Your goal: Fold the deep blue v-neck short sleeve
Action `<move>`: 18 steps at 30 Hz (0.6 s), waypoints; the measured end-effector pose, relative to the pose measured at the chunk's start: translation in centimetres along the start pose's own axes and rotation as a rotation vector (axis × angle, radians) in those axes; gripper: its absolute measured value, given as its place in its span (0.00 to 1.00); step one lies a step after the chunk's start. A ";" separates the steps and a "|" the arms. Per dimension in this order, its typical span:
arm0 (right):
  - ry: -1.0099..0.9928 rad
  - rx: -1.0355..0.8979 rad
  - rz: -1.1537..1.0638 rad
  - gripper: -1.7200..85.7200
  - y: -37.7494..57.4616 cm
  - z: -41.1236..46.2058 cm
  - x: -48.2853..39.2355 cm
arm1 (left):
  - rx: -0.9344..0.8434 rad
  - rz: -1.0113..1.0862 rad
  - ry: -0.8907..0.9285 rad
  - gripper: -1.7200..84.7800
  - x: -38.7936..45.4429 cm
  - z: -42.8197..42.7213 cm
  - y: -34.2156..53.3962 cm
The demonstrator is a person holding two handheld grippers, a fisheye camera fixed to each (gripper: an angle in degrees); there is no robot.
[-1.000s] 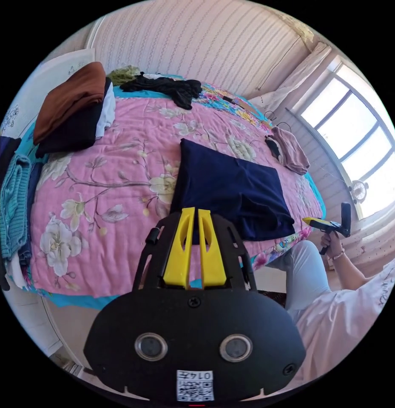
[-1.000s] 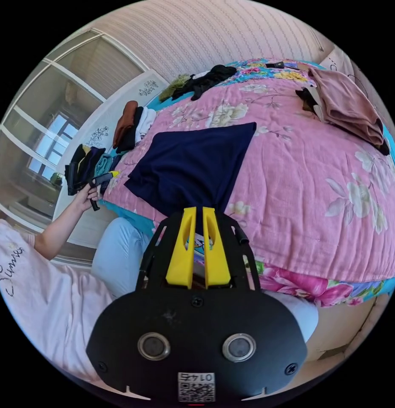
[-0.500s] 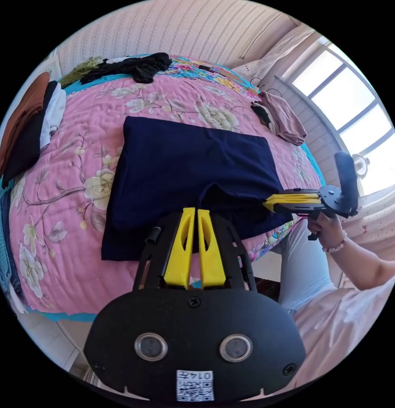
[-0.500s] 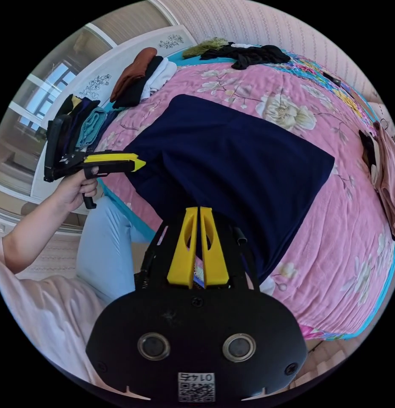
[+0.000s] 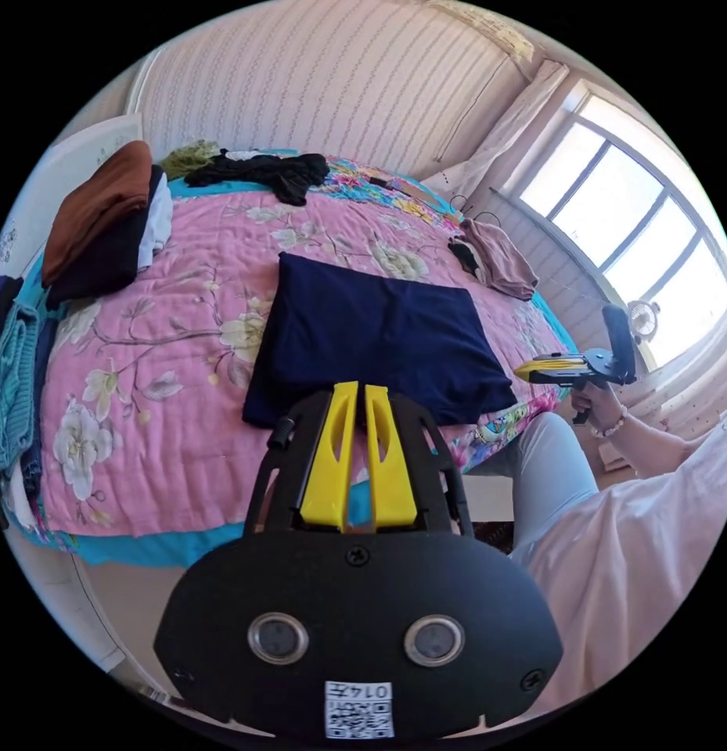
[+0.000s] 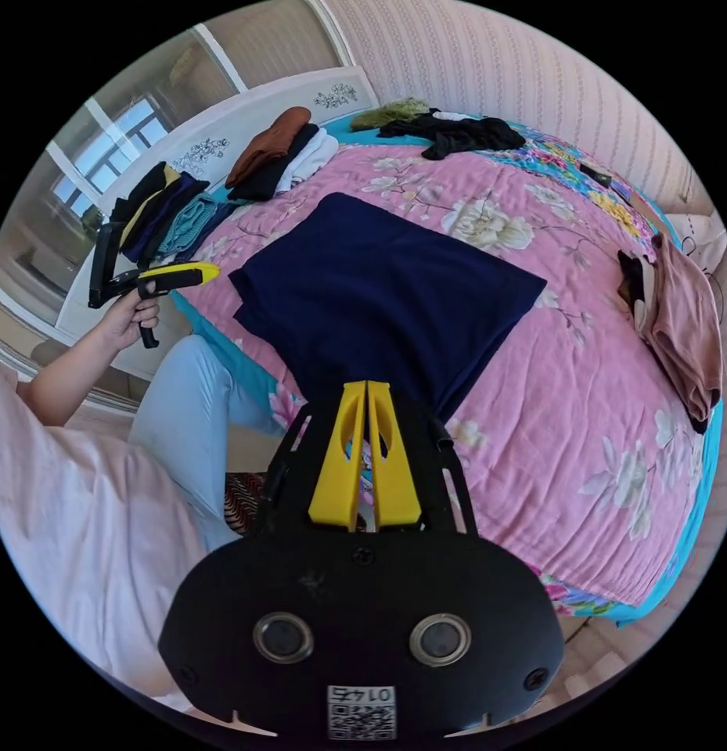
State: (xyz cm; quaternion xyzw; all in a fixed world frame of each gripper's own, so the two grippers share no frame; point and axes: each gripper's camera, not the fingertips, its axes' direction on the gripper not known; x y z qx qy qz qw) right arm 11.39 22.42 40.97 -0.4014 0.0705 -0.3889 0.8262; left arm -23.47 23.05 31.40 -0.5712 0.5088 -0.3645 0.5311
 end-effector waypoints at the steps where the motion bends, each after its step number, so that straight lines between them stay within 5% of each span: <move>1: 0.030 -0.004 -0.007 0.02 -0.8 0.2 -0.5 | 0.005 0.031 -0.009 0.01 1.1 0.6 -0.2; 7: 0.070 -0.307 0.020 0.01 -3.9 7.7 -1.7 | -0.175 0.010 -0.141 0.01 2.3 9.3 0.9; 11: 0.044 -0.195 0.038 0.01 -3.4 7.6 -1.8 | -0.215 0.067 -0.246 0.01 3.9 11.8 2.9; 16: 0.025 -0.286 -0.004 0.01 -5.4 5.0 -2.0 | -0.137 0.084 -0.278 0.01 5.9 9.8 3.8; 18: 0.043 -0.102 -0.035 0.01 -6.6 1.9 -2.5 | -0.086 0.164 -0.318 0.01 8.0 9.0 4.4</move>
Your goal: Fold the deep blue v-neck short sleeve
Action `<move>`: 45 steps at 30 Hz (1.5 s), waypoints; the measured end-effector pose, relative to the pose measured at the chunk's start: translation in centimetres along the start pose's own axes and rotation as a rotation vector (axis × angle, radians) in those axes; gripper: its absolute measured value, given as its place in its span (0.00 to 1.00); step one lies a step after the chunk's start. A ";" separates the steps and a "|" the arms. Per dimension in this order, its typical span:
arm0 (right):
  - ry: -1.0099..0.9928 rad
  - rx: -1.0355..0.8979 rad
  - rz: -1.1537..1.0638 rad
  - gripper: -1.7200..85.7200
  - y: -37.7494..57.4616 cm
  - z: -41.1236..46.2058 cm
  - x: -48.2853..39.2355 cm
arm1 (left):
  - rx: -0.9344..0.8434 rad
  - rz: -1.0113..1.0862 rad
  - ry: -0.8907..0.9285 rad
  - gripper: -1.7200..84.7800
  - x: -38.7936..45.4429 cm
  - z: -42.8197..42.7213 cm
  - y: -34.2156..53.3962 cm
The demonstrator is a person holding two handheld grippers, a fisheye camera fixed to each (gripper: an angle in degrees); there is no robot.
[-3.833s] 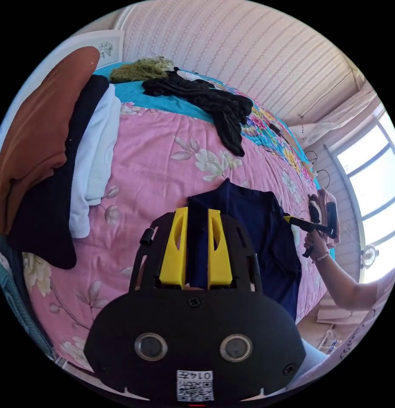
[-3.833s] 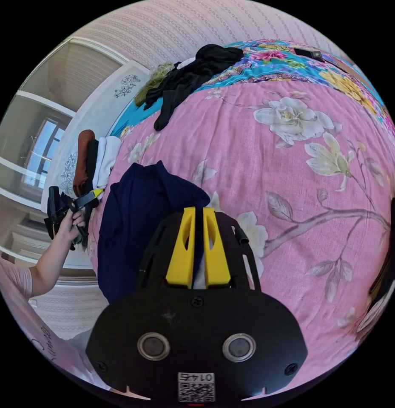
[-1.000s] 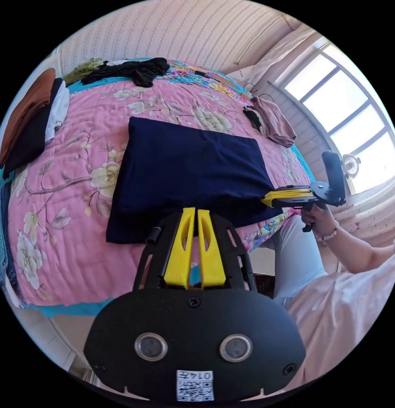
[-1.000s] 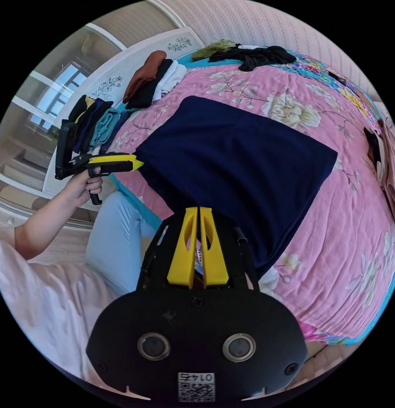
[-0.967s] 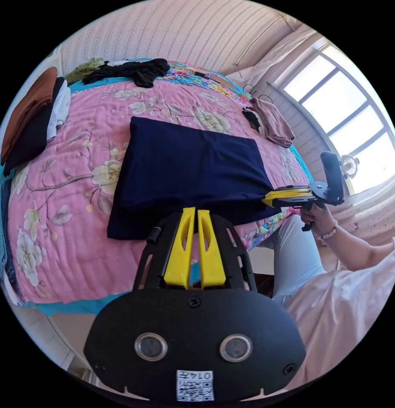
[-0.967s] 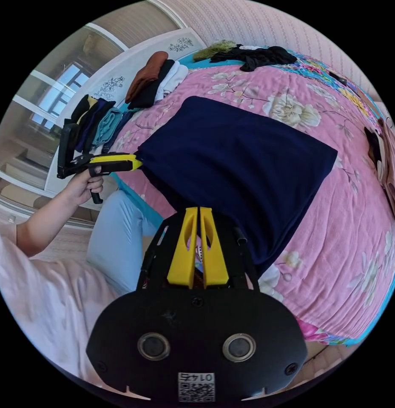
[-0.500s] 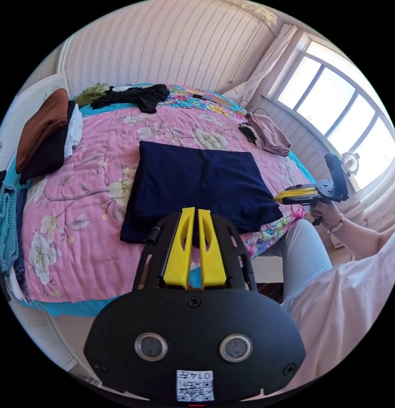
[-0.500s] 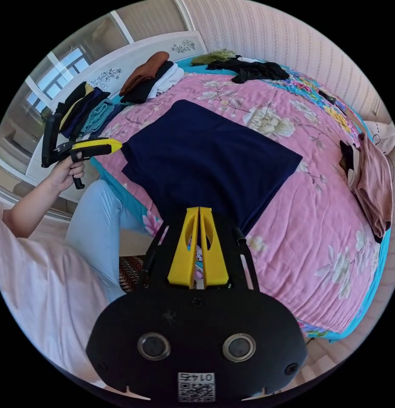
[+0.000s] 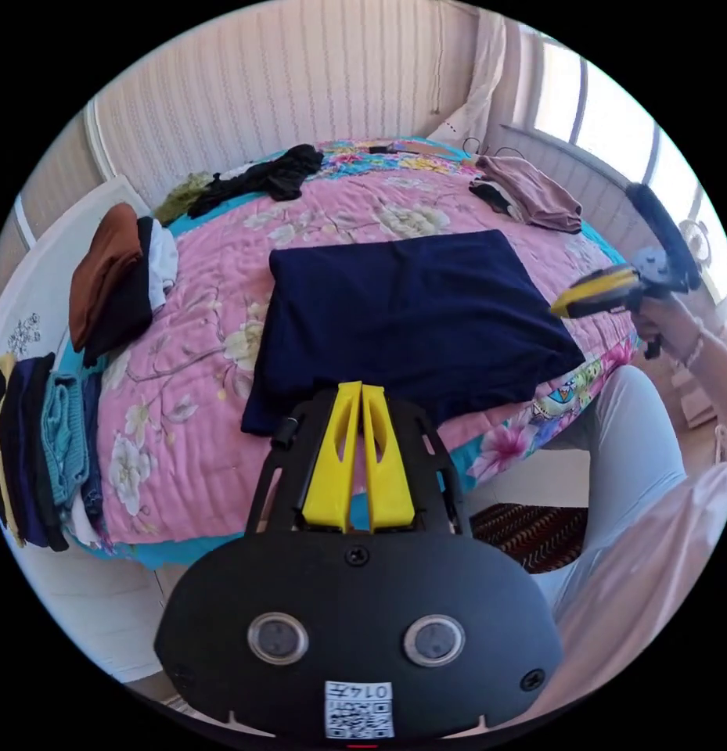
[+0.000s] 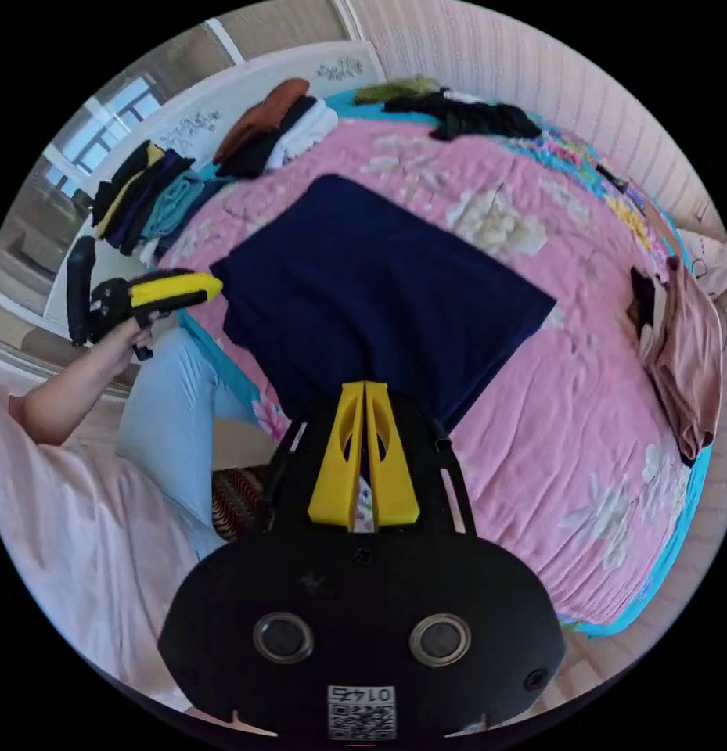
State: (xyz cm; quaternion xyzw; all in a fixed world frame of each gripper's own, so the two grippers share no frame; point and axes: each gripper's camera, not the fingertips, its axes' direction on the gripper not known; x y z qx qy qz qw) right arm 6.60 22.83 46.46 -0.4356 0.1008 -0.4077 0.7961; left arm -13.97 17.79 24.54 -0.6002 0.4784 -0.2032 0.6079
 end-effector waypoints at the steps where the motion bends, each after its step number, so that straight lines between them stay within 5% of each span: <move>1: 0.003 0.104 -0.039 0.01 -1.2 -1.5 -0.4 | 0.023 0.028 0.002 0.01 1.4 0.0 -0.1; 7: 0.310 0.049 -0.135 0.01 -13.2 2.2 -2.4 | 0.032 0.064 0.236 0.01 7.8 4.4 -1.7; 11: 0.196 -0.206 -0.088 0.01 -17.0 9.9 -1.2 | -0.040 0.051 0.264 0.01 9.4 9.0 0.5; 19: 0.144 -0.169 -0.124 0.01 -19.4 7.7 0.8 | 0.028 0.181 0.282 0.01 10.9 6.9 1.8; 27: 0.105 -0.166 0.102 0.01 -19.6 11.1 6.8 | 0.044 0.214 0.205 0.01 13.9 9.2 5.9; 32: -0.093 0.138 0.100 0.02 -9.1 3.7 9.3 | 0.162 0.210 0.300 0.07 15.0 6.9 7.1; 35: -0.044 0.132 0.131 0.03 0.4 1.7 10.5 | 0.305 0.228 0.261 0.12 16.7 5.7 7.6; 45: -0.299 0.241 0.426 0.09 20.3 4.7 14.3 | 0.206 0.415 0.343 0.20 23.8 7.9 5.7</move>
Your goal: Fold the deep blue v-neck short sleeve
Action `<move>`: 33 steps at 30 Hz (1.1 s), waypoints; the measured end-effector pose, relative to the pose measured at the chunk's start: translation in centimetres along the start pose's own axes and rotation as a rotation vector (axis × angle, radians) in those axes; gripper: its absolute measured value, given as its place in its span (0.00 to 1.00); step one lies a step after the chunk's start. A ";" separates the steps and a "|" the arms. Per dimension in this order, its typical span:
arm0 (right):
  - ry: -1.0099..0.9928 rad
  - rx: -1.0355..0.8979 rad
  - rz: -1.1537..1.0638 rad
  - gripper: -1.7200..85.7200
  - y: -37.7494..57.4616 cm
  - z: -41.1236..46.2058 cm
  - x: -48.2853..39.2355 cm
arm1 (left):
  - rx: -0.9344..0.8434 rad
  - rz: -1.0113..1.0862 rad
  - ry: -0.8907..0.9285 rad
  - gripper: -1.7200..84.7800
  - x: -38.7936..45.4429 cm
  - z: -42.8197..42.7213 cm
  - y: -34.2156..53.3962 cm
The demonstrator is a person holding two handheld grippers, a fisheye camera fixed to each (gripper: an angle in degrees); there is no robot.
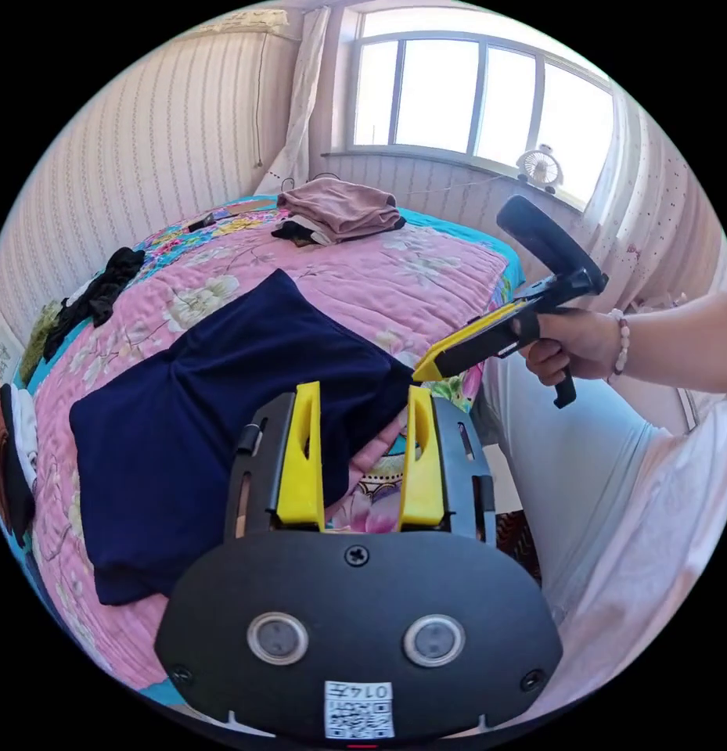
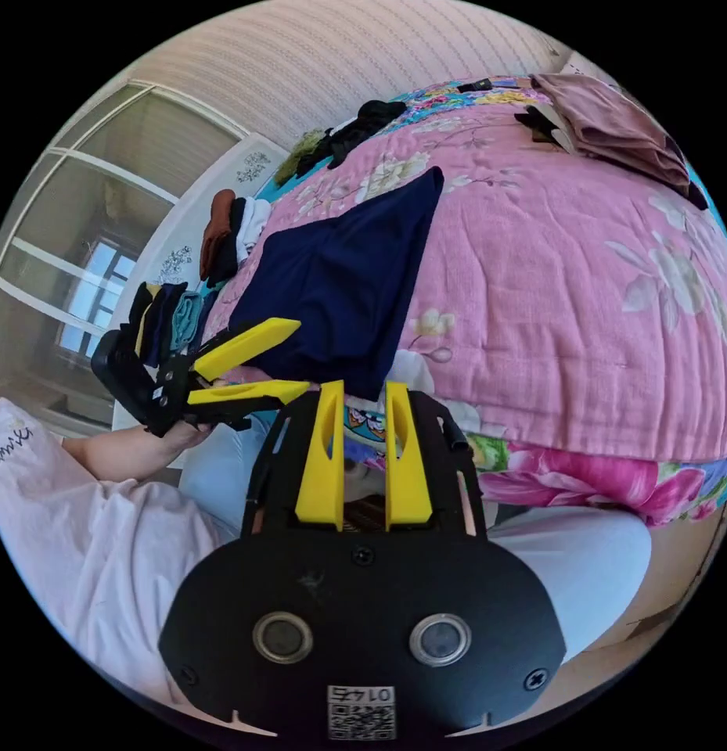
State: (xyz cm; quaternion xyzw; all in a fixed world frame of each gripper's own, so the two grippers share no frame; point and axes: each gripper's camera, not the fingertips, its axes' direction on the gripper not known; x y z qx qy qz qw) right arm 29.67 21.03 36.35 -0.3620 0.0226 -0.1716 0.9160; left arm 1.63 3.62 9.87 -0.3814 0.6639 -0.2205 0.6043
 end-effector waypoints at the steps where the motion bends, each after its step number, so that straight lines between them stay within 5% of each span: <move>1: -0.036 0.000 0.059 0.06 0.2 0.6 1.2 | -0.020 0.026 -0.002 0.20 0.7 0.8 -0.4; 4: -0.152 -0.007 0.210 0.04 -0.2 1.3 3.8 | -0.102 0.101 -0.019 0.20 2.2 3.1 -1.4; 9: -0.340 0.050 0.055 0.04 -1.3 -0.4 3.3 | -0.164 0.031 -0.064 0.07 2.1 4.0 -3.3; 12: -0.304 0.095 -0.033 0.06 -1.9 -1.9 3.6 | -0.168 -0.042 -0.103 0.03 0.8 3.9 -3.8; 17: -0.106 0.198 0.062 0.15 -5.1 -2.1 9.1 | -0.168 -0.098 -0.030 0.02 -0.5 3.7 -3.7; 21: -0.140 0.242 0.207 0.18 -8.1 -0.2 12.6 | -0.148 -0.107 -0.017 0.01 -1.1 2.6 -4.0; 26: -0.256 0.218 0.286 0.06 -11.3 1.5 14.4 | -0.131 -0.140 0.026 0.01 -2.4 0.9 -4.6; 33: -0.237 0.238 0.219 0.04 -8.4 -3.2 14.2 | -0.073 -0.100 0.111 0.01 -2.4 -2.7 -5.4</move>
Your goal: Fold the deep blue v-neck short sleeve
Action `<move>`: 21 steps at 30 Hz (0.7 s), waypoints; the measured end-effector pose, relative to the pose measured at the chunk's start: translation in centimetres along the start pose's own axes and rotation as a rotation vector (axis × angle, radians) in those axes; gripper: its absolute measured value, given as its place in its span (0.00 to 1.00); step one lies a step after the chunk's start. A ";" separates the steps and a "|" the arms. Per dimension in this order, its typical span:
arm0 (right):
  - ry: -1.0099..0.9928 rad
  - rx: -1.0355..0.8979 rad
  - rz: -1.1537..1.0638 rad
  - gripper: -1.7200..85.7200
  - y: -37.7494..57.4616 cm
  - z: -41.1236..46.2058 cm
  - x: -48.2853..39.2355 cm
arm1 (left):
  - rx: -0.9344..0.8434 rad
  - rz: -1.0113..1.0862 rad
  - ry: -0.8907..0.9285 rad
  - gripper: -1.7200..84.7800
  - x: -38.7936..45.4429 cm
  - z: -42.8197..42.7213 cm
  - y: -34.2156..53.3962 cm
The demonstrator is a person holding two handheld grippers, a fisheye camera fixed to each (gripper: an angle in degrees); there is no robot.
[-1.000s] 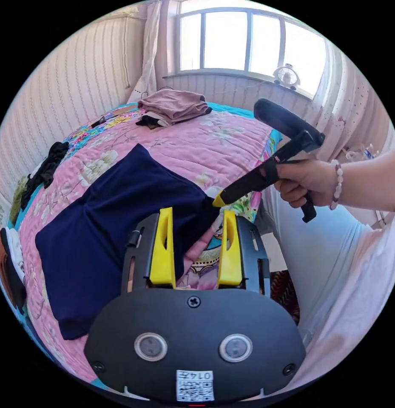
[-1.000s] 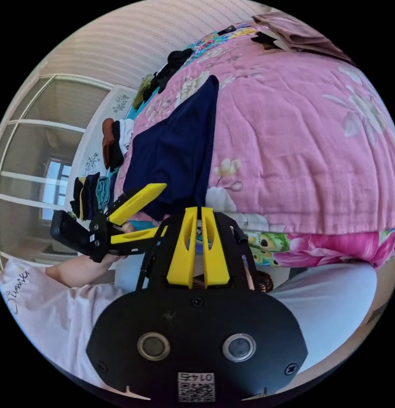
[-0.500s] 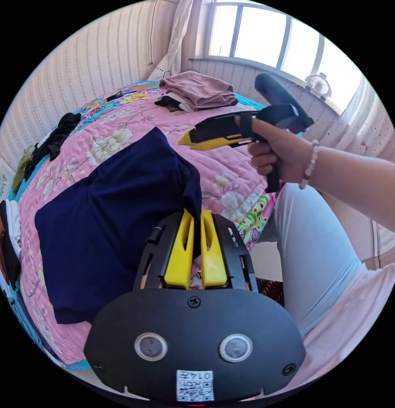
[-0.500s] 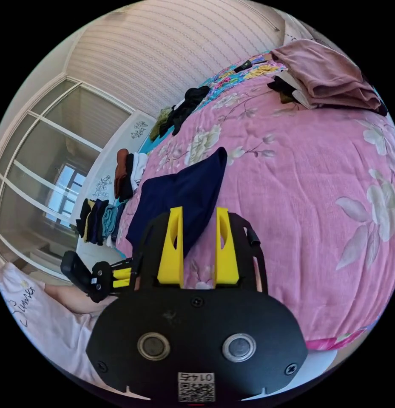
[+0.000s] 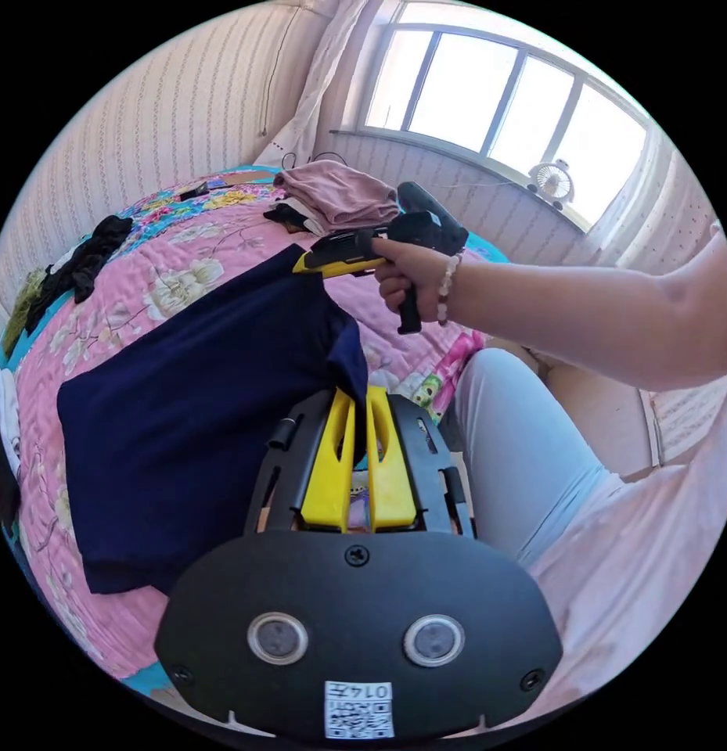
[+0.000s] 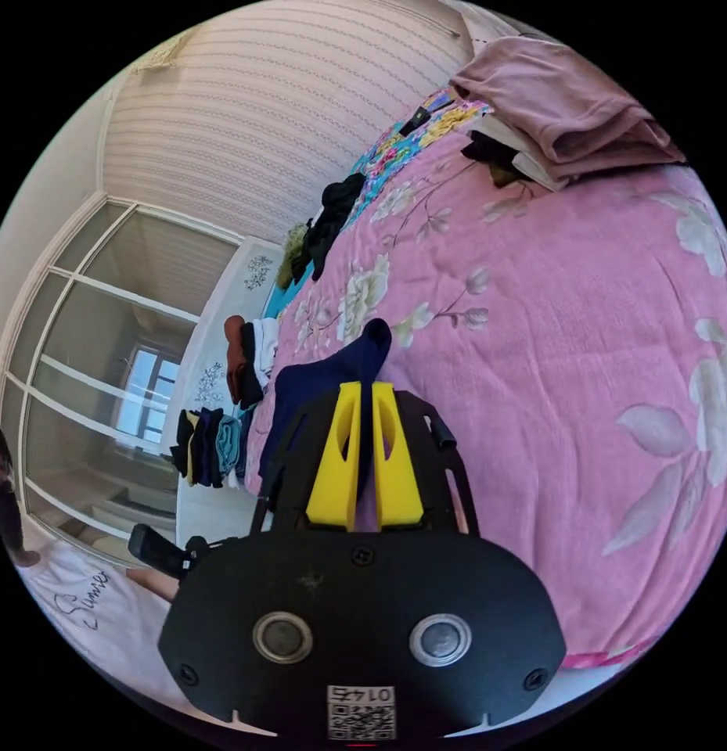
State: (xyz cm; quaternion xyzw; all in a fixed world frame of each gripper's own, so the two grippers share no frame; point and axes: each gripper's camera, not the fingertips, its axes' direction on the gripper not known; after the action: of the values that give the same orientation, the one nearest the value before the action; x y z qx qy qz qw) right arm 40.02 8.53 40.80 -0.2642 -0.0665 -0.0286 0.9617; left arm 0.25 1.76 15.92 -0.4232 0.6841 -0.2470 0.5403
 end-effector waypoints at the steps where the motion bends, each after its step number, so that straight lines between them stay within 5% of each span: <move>1: -0.004 0.016 -0.004 0.04 1.0 -1.9 0.0 | 0.014 0.019 0.042 0.01 0.6 -0.7 -0.1; 11: 0.167 0.038 0.090 0.03 8.6 -14.9 -2.1 | 0.082 0.110 0.388 0.01 1.6 -6.1 -1.2; 21: 0.156 -0.126 -0.189 0.04 -0.3 -2.5 -15.5 | 0.275 -0.405 0.098 0.01 -12.1 -14.6 3.1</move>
State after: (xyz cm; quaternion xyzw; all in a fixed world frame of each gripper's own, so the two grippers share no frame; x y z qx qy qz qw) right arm 24.98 7.27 36.58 -0.3138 -0.0143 -0.1435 0.9385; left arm -13.91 11.87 24.14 -0.4618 0.5707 -0.4614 0.4983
